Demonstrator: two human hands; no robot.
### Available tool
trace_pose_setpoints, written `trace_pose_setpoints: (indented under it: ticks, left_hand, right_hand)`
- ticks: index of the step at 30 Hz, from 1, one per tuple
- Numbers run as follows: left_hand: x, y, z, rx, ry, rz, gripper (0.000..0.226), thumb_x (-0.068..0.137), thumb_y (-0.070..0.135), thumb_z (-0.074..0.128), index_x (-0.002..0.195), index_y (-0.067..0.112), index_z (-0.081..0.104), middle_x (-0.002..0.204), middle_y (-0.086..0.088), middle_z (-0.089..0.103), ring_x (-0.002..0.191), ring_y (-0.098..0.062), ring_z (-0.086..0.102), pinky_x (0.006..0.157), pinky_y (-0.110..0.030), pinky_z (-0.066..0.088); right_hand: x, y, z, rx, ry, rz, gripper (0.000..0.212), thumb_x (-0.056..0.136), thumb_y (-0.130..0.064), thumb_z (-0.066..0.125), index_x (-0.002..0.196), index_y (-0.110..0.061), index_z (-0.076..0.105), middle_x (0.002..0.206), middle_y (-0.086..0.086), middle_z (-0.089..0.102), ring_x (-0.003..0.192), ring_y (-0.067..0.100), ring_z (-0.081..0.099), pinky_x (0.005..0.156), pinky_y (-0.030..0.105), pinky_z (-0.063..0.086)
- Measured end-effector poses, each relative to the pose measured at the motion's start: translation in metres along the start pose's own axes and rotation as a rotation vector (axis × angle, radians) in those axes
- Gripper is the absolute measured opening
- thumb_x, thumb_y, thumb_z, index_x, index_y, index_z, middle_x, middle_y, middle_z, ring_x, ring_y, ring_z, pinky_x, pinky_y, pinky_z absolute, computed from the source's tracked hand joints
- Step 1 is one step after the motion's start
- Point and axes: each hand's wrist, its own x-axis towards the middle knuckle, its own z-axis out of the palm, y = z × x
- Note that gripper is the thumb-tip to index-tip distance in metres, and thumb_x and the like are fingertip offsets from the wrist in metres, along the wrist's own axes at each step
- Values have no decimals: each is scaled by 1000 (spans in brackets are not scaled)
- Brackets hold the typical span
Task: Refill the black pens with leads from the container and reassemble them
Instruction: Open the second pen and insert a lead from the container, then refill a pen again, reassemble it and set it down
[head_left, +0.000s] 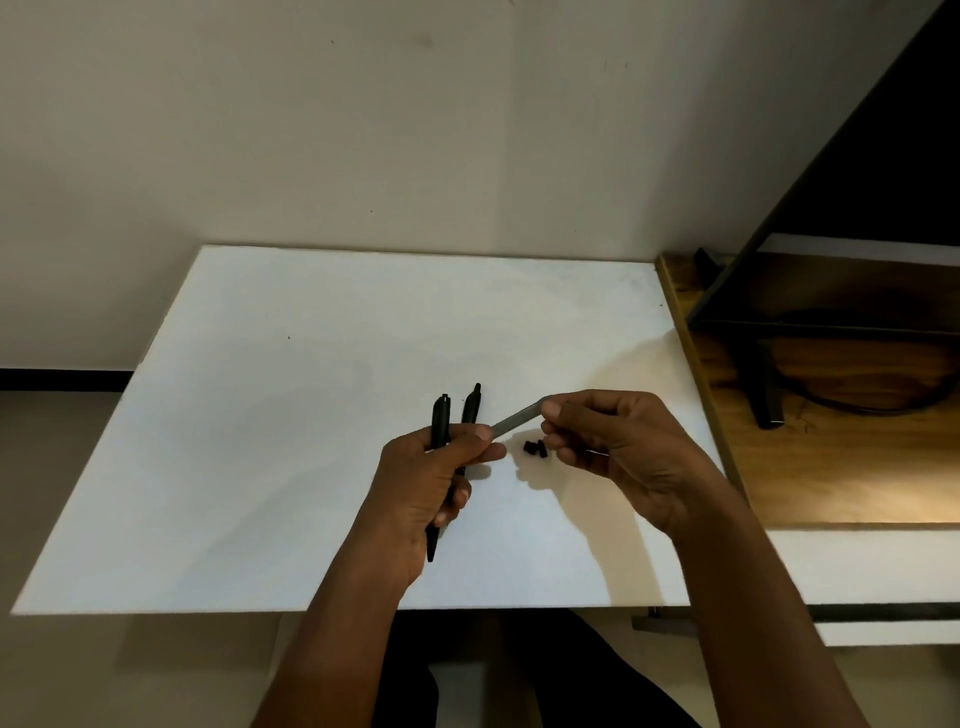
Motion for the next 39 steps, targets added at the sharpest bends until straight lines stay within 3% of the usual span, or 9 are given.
trace_pose_setpoints:
  ticks: [4,8,14,25,29,33,39]
  left_hand:
    - [4,-1,-4,63,137,119,5,86,19,73,85,15,76,68,-3,76,35,-5,43,33,-15,33]
    - [5,-2,-4,78,165,139,6,86,22,73,85,16,75,63,0,73,37,-5,43,36,-15,35]
    - [7,-7,-3,158,171,157,8,85,26,74,87,19,76,69,0,74,38,-5,46,41,-17,38]
    - [4,-6,1,244,164,210,7,86,32,72,86,26,74,69,2,74,44,-2,56,46,-19,40]
    - [3,-3,3,282,155,251,15,89,36,68,89,22,73,73,2,74,42,-1,53,43,-14,41]
    - [0,-1,5,366,101,320,22,94,40,60,94,23,75,73,3,73,44,0,55,47,-12,44]
    - [-1,-5,7,552,75,389,21,92,46,61,94,30,75,72,10,74,49,4,60,57,-27,52]
  right_hand:
    - [-6,-7,-29,-159,-17,119,25,69,-14,82,90,-1,80,77,15,76,63,16,71,60,22,58]
    - [-4,-1,-37,-280,14,237,12,78,-3,80,88,2,80,73,16,75,57,15,68,56,22,58]
    - [3,8,-29,-352,106,232,11,78,-1,80,86,7,78,65,15,74,48,13,67,50,21,56]
    - [4,12,-29,-343,191,180,10,74,-1,84,80,4,77,66,18,74,49,15,69,46,20,53]
    - [6,11,-27,-194,285,22,11,73,-1,84,80,1,76,66,12,76,52,14,70,48,18,54]
    - [11,6,-10,140,287,-251,17,77,-3,81,93,-1,75,78,14,78,71,23,76,64,22,58]
    - [12,12,18,285,279,-375,19,80,0,79,99,0,75,86,17,79,81,29,77,72,27,60]
